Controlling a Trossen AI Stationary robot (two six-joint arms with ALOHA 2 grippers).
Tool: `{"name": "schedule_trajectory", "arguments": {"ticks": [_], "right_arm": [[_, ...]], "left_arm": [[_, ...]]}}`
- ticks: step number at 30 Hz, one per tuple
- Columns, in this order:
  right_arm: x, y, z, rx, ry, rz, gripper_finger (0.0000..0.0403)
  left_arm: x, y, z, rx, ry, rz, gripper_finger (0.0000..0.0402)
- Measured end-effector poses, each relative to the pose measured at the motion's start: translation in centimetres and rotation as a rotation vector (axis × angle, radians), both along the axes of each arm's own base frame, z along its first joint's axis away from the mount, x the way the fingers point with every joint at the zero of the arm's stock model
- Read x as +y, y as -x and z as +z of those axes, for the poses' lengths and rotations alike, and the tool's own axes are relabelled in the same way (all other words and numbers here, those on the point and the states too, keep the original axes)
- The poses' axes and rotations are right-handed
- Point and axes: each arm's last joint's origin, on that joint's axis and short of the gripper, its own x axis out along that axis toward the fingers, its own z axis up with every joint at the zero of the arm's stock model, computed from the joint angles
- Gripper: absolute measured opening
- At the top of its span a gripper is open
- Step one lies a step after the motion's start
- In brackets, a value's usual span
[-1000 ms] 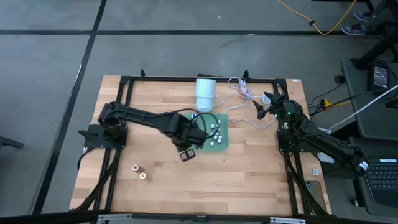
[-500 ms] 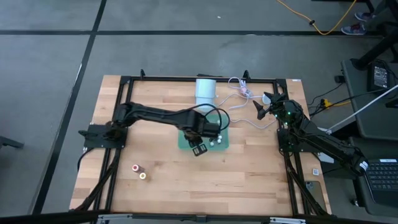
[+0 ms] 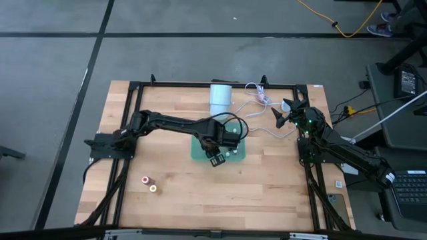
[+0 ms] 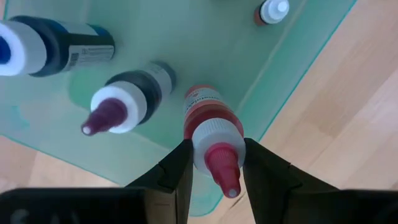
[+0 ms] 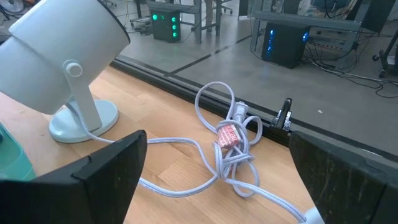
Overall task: Pick & Place food coloring
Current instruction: Put the large pink food coloring bottle into the green bin
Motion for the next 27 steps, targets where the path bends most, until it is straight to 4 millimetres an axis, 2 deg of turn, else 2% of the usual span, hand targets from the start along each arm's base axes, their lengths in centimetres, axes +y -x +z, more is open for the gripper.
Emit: {"name": "schedule_trajectory", "arguments": {"ticks": [11,16,19,27], "right_arm": [[0.0,0.0,0.0,0.000,0.000,0.000,0.0393],[0.0,0.0,0.0,0.000,0.000,0.000,0.0393],[0.0,0.0,0.0,0.000,0.000,0.000,0.0393],[0.0,0.0,0.0,0.001,0.000,0.000,0.0393]], "left_arm": [[0.3,0.0,0.0,-0.002,0.030,0.036,0.0126],[0.3,0.3,-1.5,0.042,0.023,0.034,0.0118],[0.2,0.4,-1.7,0.044,0.009,0.032,0.0117],[0.2,0.0,-1.7,-0.004,0.022,0.018,0.0139]]}}
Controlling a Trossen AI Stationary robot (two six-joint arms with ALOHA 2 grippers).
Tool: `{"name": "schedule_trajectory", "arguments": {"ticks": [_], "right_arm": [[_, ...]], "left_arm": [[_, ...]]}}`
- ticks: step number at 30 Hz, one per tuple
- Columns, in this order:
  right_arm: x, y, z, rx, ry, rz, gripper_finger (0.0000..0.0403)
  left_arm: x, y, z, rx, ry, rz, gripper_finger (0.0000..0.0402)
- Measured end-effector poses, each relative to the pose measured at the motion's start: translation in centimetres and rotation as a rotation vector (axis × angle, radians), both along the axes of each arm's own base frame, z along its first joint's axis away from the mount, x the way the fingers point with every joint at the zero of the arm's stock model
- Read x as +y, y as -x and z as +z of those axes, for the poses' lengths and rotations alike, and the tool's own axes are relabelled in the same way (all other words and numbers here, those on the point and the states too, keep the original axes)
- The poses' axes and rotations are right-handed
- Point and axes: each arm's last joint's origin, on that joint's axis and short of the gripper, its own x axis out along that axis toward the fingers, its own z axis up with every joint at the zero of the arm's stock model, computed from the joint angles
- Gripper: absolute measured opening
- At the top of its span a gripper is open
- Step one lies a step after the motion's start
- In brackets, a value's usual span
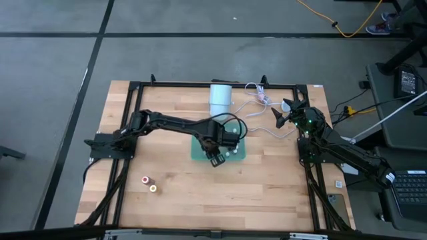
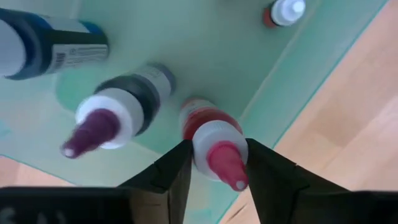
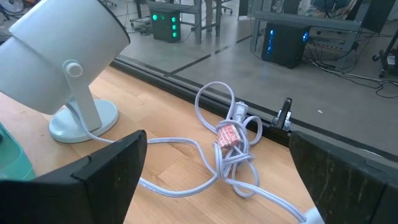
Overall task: Pick & Place food coloring
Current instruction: Put the large pink food coloring bottle into the green bin, then put the large orange food coloring bottle into the green bin
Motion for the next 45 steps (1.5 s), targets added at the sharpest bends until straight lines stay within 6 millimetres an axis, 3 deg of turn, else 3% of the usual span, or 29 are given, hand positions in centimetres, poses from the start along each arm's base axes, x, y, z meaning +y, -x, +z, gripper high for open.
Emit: {"name": "schedule_trajectory", "arguments": {"ticks": [17,29,34,45], "right_arm": [[0.0,0.0,0.0,0.000,0.000,0.000,0.0393],[0.0,0.0,0.0,-0.001,-0.001,0.005,0.0393],[0.0,0.0,0.0,-0.001,-0.002,0.009,0.0393],[0.0,0.0,0.0,-0.001,-0.001,0.009,0.0393]], "left_arm": [[0.1,0.4,0.1,0.030,0.012,0.015,0.0149],[0.2,1.3,2.4,-0.017,-0.012,0.045,0.0249],[-0.6,2.7,3.9,0.005,-0.046,0.072,0.0267],[-4.1,5.8,6.4,-0.047,-0.053,0.030,0.0263]]}}
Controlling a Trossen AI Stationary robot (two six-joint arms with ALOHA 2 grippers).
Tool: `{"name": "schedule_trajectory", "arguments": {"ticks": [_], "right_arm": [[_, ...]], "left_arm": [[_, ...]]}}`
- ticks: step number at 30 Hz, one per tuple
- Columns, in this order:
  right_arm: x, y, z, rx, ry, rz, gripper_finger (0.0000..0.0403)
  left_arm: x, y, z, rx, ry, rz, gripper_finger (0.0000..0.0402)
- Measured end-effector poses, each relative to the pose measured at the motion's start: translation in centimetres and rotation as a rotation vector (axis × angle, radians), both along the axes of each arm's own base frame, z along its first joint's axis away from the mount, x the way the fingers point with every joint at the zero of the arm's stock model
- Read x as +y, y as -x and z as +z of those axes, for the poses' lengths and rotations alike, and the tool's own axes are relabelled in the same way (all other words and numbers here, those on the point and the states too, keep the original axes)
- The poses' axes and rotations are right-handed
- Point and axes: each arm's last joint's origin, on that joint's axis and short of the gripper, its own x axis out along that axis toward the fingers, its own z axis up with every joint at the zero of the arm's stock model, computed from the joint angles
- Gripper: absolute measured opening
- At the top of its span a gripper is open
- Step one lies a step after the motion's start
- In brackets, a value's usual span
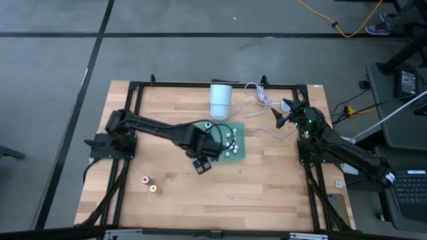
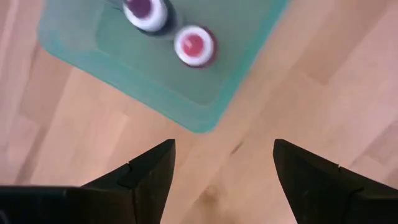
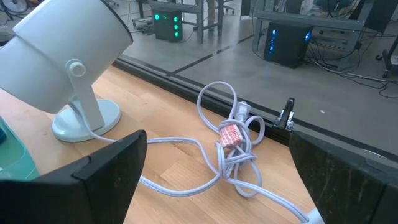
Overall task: Pick & Place food coloring
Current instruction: Put the large orange food coloring bottle into the green bin
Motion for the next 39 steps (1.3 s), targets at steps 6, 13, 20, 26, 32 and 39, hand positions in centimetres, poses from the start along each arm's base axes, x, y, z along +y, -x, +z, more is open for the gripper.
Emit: {"name": "schedule_trajectory", "arguments": {"ticks": [6,13,20,26,32,39], "right_arm": [[0.0,0.0,0.0,0.000,0.000,0.000,0.0393],[0.0,0.0,0.0,0.000,-0.001,0.000,0.0393],[0.0,0.0,0.0,0.000,0.000,0.000,0.0393],[0.0,0.0,0.0,0.001,0.000,0.000,0.0393],[0.0,0.0,0.0,0.000,-0.001,0.000,0.0393],[0.0,0.0,0.0,0.001,-0.001,0.000,0.0393]], "left_arm": [[-1.5,3.6,-0.4,-0.015,0.025,0.067,0.0263],[-2.9,8.6,-1.2,0.030,0.048,0.186,0.0263],[-4.9,12.7,-2.8,0.068,0.070,0.302,0.0263],[-6.5,15.1,-4.1,0.098,0.076,0.381,0.0262],[-7.6,16.9,-5.0,0.109,0.060,0.447,0.0262],[-8.5,17.8,-6.6,0.123,0.094,0.488,0.0262]]}}
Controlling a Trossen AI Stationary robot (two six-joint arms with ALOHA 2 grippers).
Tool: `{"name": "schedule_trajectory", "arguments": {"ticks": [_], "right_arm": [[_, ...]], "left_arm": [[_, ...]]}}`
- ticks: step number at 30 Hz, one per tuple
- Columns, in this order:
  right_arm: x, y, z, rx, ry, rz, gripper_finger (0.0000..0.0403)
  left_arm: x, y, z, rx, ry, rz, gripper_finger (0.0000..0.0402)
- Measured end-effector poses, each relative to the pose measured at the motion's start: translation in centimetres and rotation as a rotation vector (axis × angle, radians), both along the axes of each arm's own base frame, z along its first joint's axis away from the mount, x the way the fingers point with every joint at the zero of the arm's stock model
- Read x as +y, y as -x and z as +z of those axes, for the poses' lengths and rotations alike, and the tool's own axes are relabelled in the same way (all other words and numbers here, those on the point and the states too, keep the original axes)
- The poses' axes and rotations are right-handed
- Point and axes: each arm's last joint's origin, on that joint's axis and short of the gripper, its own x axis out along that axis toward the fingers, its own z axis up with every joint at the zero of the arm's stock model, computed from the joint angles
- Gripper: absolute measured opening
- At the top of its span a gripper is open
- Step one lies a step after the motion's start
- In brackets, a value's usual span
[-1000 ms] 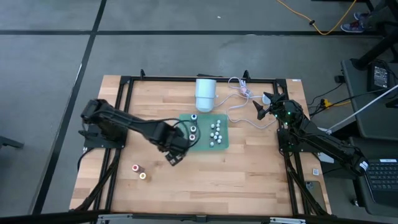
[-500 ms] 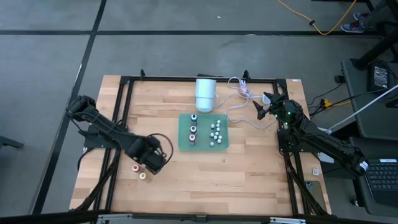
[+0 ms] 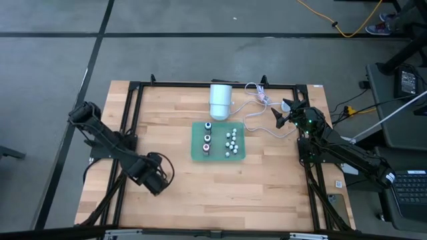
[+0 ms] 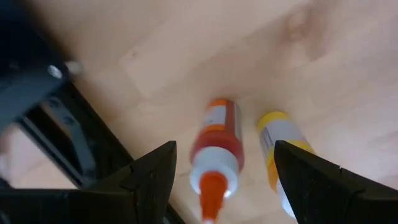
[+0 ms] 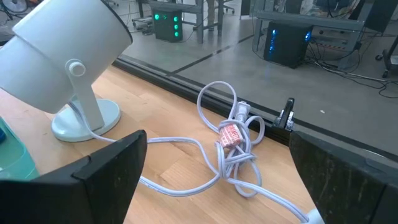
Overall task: Pick & Place food coloring
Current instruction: Put the large orange food coloring bottle into the green bin
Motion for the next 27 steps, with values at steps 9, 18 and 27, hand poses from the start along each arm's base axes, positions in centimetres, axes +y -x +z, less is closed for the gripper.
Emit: {"name": "schedule_trajectory", "arguments": {"ticks": [9,18,27], "right_arm": [[0.00,0.00,0.01,0.000,0.000,0.000,0.0393],[0.00,0.00,0.01,0.000,0.000,0.000,0.0393],[0.00,0.00,0.00,0.000,0.000,0.000,0.0393]], "left_arm": [[-0.87,0.58,-0.76,-0.011,0.023,0.037,0.0262],[-0.85,0.66,-0.78,0.006,0.028,0.047,0.0261],[-0.77,0.78,-0.79,0.022,0.021,0.048,0.0206]]}}
